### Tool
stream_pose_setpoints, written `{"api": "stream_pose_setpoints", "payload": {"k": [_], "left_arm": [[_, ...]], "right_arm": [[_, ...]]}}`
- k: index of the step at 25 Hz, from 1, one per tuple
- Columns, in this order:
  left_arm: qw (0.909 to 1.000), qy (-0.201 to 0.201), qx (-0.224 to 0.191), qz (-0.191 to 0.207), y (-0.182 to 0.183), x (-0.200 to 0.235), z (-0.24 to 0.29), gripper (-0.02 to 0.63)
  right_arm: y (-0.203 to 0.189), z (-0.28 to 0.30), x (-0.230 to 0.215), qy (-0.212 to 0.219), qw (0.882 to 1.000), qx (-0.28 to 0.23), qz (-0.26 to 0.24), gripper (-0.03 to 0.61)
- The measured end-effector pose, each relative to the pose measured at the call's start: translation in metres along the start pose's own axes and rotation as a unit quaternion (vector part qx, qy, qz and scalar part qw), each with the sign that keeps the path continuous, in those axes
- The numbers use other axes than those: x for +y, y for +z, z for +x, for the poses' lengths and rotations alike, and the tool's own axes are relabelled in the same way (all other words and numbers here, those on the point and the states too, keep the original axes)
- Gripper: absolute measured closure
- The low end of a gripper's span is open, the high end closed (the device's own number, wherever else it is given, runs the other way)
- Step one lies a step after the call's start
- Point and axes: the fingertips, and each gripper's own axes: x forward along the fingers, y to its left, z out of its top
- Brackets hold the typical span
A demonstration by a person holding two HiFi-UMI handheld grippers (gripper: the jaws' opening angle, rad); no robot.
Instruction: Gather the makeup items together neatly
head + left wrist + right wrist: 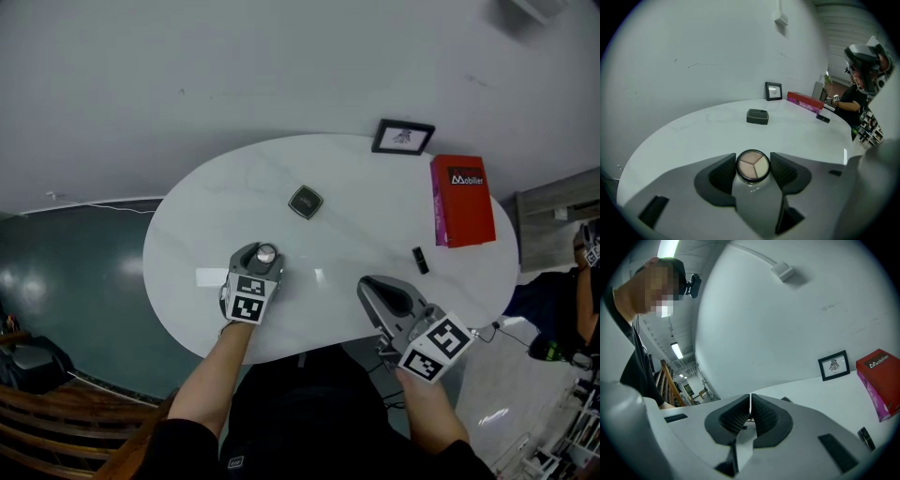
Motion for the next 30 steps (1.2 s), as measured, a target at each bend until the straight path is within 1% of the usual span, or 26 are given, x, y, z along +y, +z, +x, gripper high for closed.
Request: {"api": "stream_pose_setpoints", "payload": {"k": [5, 9, 12, 15, 20, 23, 26, 28, 30], "left_arm": [[0.9998, 0.005, -0.015, -0.008, 0.009, 0.0, -0.011, 0.345], [0.9987, 0.017, -0.044, -0.022, 0.022, 0.003, -0.036, 0.351], [0.9972, 0.014, -0.069, -0.025, 0.035, -0.001, -0.064, 0.39], [0.9953, 0.007, -0.095, -0.018, 0.048, -0.007, -0.092, 0.42], [0.9898, -0.003, -0.141, -0.023, 0.07, -0.012, -0.134, 0.446], [0.9853, 0.002, -0.169, -0.025, 0.087, -0.009, -0.158, 0.474], [0.9811, 0.012, -0.191, -0.03, 0.101, 0.0, -0.179, 0.526], [0.9792, 0.016, -0.2, -0.028, 0.108, 0.005, -0.189, 0.562], [0.9777, 0.02, -0.208, -0.022, 0.114, 0.008, -0.197, 0.576]], "right_arm": [[0.012, -0.007, 0.004, 0.006, 1.0, -0.008, -0.007, 0.541], [0.021, -0.009, 0.016, 0.015, 1.0, -0.015, -0.021, 0.541], [0.029, -0.012, 0.025, 0.017, 0.999, -0.025, -0.031, 0.541], [0.037, -0.013, 0.033, 0.016, 0.998, -0.038, -0.038, 0.541], [0.05, -0.009, 0.044, 0.017, 0.997, -0.049, -0.055, 0.541], [0.059, -0.004, 0.051, 0.02, 0.996, -0.053, -0.069, 0.541], [0.066, 0.006, 0.057, 0.032, 0.995, -0.058, -0.077, 0.541], [0.066, 0.014, 0.06, 0.039, 0.994, -0.053, -0.082, 0.54], [0.063, 0.022, 0.059, 0.044, 0.994, -0.041, -0.089, 0.54]]}}
